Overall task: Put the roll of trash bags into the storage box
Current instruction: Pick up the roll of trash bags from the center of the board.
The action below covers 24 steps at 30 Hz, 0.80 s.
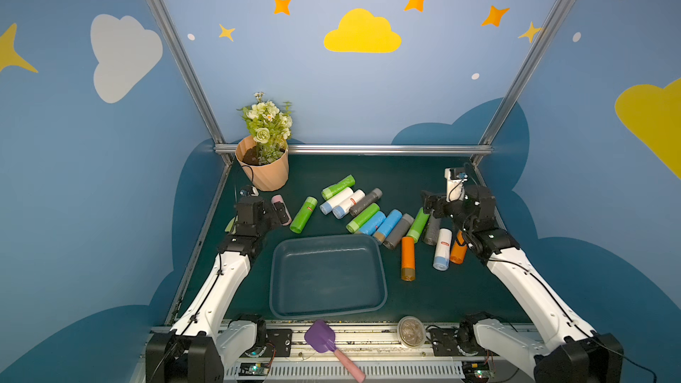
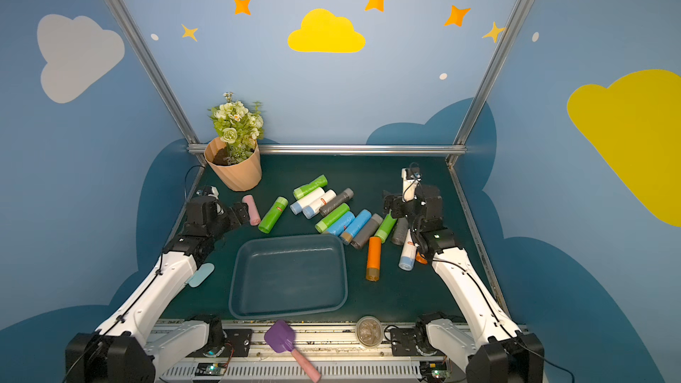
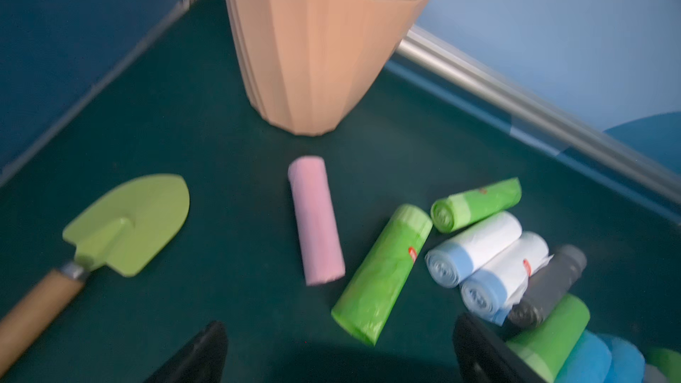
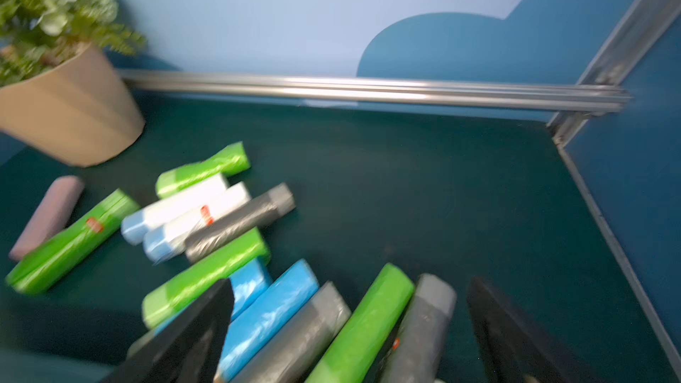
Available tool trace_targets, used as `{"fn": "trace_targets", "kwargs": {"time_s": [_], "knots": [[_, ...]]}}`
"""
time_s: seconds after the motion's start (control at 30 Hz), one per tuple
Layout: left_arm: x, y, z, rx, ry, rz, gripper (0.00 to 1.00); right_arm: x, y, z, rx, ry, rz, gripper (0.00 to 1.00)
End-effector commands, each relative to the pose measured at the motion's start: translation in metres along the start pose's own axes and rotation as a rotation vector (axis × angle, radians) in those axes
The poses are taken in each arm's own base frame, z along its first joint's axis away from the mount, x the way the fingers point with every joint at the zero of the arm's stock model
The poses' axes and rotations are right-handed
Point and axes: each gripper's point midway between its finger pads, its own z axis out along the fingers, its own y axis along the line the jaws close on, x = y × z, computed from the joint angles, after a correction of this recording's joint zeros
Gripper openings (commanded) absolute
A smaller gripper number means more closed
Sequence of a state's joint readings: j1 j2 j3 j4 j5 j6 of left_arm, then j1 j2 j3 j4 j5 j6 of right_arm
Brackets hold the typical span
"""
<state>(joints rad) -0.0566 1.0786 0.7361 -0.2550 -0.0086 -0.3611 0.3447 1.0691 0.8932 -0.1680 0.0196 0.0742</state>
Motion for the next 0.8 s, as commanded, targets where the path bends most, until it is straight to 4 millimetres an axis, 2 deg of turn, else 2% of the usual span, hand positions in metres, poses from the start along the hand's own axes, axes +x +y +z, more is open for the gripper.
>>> {"fn": "trace_targets", "kwargs": {"time_s": [0.0,0.2,0.27,0.37,0.53,0.77], "knots": [[0.022,0.005,0.0,-0.038,0.142,-0.03,0.92,0.038,0.05,-0.008,-0.121,0.218,-0.025,0.97],[0.01,0.004,0.036,-0.099,0.197,-0.045,0.81,0.064,0.135,-0.016,-0.308,0.355,-0.027,0.97],[0.008,0.007,0.048,-0.137,0.233,-0.038,0.78,0.076,0.154,-0.014,-0.348,0.395,-0.006,0.97],[0.007,0.011,0.067,-0.18,0.291,-0.022,0.74,0.086,0.171,-0.013,-0.37,0.432,0.018,0.97],[0.002,0.014,0.093,-0.204,0.291,-0.031,0.69,0.097,0.192,-0.008,-0.448,0.464,0.04,0.97],[0.008,0.02,0.116,-0.214,0.315,-0.04,0.66,0.103,0.218,0.0,-0.534,0.506,0.008,0.97]]}}
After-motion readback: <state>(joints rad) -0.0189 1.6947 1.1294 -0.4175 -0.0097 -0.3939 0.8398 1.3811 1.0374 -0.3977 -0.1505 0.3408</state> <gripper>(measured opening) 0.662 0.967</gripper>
